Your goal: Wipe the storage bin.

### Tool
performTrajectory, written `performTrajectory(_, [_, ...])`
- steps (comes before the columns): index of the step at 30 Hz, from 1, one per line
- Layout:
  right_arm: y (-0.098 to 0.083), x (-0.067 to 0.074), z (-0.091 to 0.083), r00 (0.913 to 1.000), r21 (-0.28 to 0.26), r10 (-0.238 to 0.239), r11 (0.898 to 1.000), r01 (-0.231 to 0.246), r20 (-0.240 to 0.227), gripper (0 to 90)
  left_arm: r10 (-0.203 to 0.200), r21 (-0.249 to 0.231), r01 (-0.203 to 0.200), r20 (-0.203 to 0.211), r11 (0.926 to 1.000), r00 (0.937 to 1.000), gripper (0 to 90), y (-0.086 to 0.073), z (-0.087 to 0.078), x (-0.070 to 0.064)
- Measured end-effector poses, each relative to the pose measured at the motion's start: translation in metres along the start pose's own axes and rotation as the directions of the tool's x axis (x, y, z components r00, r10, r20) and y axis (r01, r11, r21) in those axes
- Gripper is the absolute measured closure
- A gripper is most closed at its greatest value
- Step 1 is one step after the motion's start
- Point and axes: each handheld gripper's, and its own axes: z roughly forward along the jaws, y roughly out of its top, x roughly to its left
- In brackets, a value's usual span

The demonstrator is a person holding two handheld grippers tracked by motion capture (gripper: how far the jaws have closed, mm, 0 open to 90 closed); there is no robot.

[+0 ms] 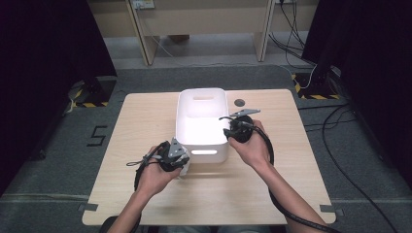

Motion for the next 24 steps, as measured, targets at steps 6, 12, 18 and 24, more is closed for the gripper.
performTrajectory(6, [0.000, 0.000, 0.000, 1.0000, -0.002, 0.000, 1.000, 0.000, -0.001, 71.1, -0.007, 0.004, 0.007, 0.006, 1.0000, 1.0000, 74.1, -0.003, 0.006, -0.001])
performTrajectory(12, [0.000, 0.000, 0.000, 1.0000, -0.003, 0.000, 1.000, 0.000, -0.002, 71.0, -0.008, 0.015, 0.008, 0.011, 0.9999, 0.9999, 74.1, -0.005, 0.011, -0.003])
performTrajectory(18, [0.000, 0.000, 0.000, 1.0000, -0.003, 0.001, 1.000, -0.001, -0.002, 71.0, -0.017, 0.026, 0.016, 0.017, 0.9995, 0.9997, 74.1, -0.008, 0.018, -0.005])
performTrajectory(24, [0.000, 0.001, 0.000, 1.0000, -0.007, 0.002, 1.000, -0.002, -0.001, 70.8, -0.016, 0.040, 0.015, 0.017, 0.9991, 0.9997, 74.1, -0.011, 0.025, -0.007])
